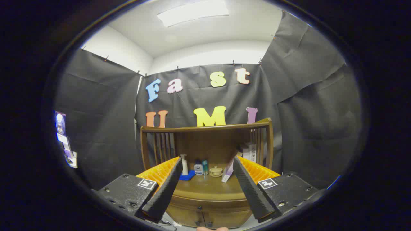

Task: Pull open the drawer, take out the items inside it, and place them on the countertop above the cabinet.

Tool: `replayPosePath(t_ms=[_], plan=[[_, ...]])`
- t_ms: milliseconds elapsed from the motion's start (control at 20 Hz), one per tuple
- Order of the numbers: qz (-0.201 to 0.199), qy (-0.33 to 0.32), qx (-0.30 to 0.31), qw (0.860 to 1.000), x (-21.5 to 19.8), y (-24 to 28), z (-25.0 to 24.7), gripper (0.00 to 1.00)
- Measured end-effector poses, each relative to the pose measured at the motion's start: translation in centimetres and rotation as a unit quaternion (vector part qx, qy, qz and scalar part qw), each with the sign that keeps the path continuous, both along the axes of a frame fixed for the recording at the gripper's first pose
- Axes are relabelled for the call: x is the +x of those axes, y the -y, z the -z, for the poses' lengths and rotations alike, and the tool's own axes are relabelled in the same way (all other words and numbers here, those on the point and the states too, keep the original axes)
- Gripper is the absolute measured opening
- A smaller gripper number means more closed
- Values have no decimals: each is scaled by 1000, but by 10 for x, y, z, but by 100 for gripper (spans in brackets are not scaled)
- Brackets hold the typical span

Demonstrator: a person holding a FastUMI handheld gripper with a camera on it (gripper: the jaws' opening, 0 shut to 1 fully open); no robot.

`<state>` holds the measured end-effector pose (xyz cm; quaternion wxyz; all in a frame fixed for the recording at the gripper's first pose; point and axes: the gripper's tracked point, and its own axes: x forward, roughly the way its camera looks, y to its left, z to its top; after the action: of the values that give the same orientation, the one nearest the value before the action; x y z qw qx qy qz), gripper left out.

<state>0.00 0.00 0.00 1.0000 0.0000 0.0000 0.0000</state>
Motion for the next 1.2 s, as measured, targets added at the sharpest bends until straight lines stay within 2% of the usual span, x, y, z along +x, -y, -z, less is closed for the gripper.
replayPosePath(t_ms=[650, 1200], plan=[[-1, 1, -7, 1000, -1, -3, -2, 100], [11, -7, 1, 1000, 25, 2, 37, 100]])
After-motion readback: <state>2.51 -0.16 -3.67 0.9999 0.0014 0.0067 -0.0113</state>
